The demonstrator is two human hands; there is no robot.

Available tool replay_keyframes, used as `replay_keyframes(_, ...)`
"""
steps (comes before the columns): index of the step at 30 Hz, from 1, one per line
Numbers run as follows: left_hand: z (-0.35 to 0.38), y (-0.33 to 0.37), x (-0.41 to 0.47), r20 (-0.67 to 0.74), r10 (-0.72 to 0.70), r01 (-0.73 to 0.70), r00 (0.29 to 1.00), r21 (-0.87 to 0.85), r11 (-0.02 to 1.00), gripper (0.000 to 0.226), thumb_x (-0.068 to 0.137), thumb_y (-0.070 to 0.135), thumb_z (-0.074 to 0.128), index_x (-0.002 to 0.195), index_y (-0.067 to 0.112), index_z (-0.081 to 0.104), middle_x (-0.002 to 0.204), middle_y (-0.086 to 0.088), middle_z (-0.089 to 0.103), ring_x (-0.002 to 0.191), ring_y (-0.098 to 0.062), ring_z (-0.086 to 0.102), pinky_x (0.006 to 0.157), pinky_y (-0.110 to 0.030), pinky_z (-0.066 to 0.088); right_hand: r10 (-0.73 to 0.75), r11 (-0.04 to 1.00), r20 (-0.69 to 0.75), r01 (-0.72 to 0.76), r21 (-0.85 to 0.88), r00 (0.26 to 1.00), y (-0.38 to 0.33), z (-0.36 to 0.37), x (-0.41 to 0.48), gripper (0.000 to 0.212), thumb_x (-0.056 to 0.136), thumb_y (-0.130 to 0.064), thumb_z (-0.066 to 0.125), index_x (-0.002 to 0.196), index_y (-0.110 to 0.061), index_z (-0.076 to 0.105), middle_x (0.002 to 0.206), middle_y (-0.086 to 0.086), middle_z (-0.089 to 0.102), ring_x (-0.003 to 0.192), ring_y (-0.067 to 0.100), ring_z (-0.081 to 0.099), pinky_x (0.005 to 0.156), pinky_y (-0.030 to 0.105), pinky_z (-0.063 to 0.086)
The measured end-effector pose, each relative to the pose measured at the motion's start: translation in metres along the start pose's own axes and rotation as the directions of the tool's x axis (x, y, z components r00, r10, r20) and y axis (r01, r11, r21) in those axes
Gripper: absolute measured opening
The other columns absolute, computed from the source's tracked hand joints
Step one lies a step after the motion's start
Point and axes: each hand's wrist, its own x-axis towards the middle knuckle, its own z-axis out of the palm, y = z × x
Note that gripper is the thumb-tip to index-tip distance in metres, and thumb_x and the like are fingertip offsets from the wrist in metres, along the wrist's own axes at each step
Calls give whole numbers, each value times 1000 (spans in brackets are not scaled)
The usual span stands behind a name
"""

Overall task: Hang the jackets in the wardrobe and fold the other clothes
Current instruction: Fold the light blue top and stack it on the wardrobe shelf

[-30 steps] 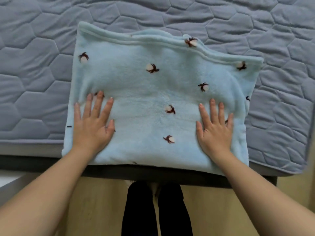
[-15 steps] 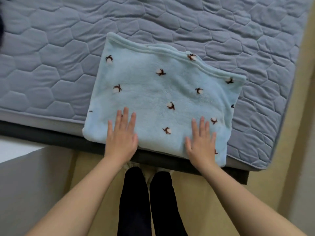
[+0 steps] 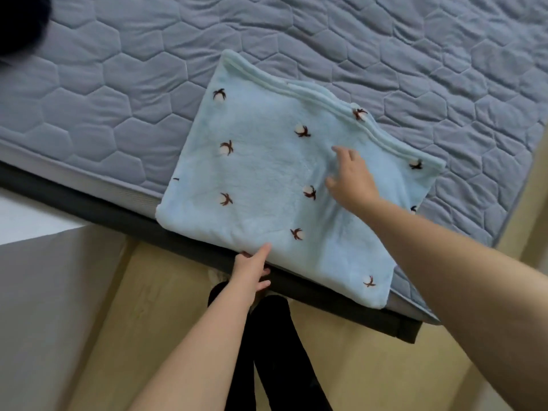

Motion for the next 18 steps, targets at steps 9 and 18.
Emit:
replay_keyframes(9,25,-23,41,80,70,-12,994,-572,820,65,54,34,85,113,23,61,105,-2,72,99,-21,67,90,-43,53,-20,993,127,35,-117,992,-6,-29,148,85,78,-56,65,146,-26,24,145,5,41,131,31,40,110,60,26)
replay_keyframes(18,29,-24,36,85,141,-56,986,-633,772,69,52,35,88,114,22,63,102,-1,74,93,-18,71,82,-41,57,55,997,242,-42,-60,969,-11,-39,161,75,62,-60,79,122,-24,54,118,4,60,98,24,58,86,35,46)
